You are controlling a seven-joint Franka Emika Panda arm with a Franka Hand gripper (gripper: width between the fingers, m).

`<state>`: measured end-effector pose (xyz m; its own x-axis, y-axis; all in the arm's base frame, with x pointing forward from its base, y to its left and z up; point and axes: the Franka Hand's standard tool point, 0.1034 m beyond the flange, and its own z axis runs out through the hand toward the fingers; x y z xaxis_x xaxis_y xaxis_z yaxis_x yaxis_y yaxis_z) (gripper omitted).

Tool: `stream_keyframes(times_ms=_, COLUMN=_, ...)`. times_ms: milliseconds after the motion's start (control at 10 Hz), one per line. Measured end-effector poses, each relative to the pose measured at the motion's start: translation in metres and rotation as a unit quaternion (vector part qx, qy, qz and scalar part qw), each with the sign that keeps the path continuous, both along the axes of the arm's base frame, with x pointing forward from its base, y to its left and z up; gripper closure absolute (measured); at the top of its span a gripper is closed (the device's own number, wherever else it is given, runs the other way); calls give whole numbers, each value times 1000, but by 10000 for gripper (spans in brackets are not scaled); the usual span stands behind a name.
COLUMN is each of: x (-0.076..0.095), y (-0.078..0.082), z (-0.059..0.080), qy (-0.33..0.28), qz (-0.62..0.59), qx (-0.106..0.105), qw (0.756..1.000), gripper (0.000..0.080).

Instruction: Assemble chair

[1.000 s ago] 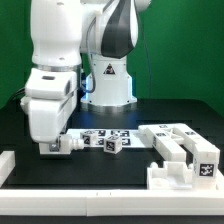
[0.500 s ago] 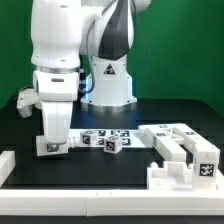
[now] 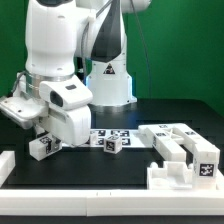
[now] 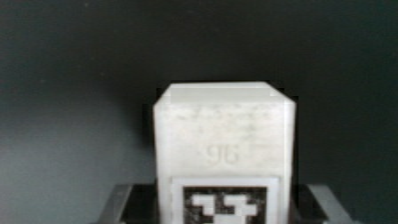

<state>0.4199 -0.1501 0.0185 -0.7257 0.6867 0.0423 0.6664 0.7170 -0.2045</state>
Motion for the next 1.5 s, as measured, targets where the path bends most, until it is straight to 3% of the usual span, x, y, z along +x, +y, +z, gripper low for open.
stream_keyframes(times_ms=200, x=-2, y=-4, z=0, qy=12, qz=62, qx=2, qw=998, gripper=518)
stream_keyframes(times_ms=400, x=-5, y=-3, z=-1, qy=84, qz=212, qx=31, qw=973, gripper=518)
stream_keyframes(times_ms=600, x=-1, y=5, z=-1, qy=109, qz=270, qx=32, qw=956, gripper=518)
stream_keyframes(times_ms=900, x=-1, y=4, z=-1, qy=108, qz=263, qx=31, qw=958, gripper=518)
stream_keyframes(times_ms=1100, x=-2, y=2, z=-1, qy=106, qz=247, qx=27, qw=963, gripper=232)
stream_keyframes(times_ms=1200, x=1, y=-3, z=6, qy=99, qz=234, qx=23, qw=967, gripper=232)
stream_keyframes(times_ms=1300, x=6, y=-8, z=17, qy=79, qz=179, qx=6, qw=981, gripper=167)
stream_keyframes(times_ms=1500, x=15, y=-13, z=27, qy=44, qz=56, qx=-28, qw=997, gripper=154)
